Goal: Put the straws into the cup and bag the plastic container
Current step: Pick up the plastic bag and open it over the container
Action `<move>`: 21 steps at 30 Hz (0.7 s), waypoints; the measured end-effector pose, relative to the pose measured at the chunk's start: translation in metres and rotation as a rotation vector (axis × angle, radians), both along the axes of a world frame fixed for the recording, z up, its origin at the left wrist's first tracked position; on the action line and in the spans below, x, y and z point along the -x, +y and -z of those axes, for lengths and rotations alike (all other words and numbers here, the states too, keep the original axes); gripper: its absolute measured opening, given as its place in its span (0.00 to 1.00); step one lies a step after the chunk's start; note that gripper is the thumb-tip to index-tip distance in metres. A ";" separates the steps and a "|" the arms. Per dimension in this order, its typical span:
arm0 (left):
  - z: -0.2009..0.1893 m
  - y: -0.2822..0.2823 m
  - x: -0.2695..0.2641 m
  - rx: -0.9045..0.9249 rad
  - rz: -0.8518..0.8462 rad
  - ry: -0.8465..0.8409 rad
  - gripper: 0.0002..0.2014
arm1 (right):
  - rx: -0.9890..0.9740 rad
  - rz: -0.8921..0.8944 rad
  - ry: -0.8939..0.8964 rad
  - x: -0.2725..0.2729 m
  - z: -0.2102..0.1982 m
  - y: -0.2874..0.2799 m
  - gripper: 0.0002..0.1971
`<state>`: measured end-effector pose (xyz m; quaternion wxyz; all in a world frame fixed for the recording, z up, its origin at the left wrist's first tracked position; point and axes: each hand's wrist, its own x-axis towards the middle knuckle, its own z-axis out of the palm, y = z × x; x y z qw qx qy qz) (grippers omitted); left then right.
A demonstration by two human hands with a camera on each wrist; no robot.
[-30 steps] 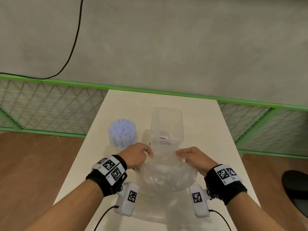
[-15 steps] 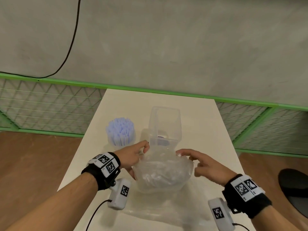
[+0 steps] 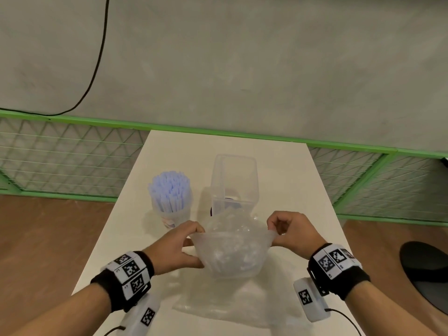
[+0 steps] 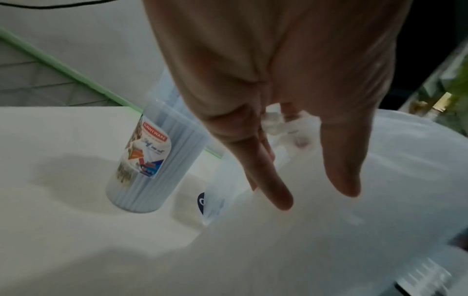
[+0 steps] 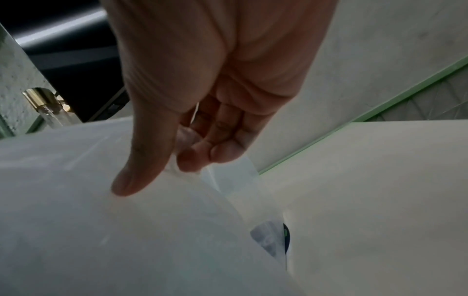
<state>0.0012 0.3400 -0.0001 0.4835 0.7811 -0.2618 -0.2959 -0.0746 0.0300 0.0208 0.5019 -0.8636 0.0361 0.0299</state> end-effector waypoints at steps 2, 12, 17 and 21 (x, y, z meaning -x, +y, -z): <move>0.002 -0.001 -0.004 0.057 0.010 -0.057 0.17 | -0.019 0.028 -0.026 0.001 0.005 0.001 0.14; 0.020 -0.014 -0.008 0.094 -0.145 -0.253 0.10 | -0.013 -0.108 0.046 0.019 0.017 0.006 0.28; 0.020 -0.011 0.005 0.073 -0.092 -0.187 0.10 | 0.002 0.027 -0.104 0.024 0.017 0.019 0.24; 0.007 -0.009 0.018 0.071 -0.077 -0.121 0.18 | -0.135 0.101 -0.194 0.025 0.022 0.031 0.14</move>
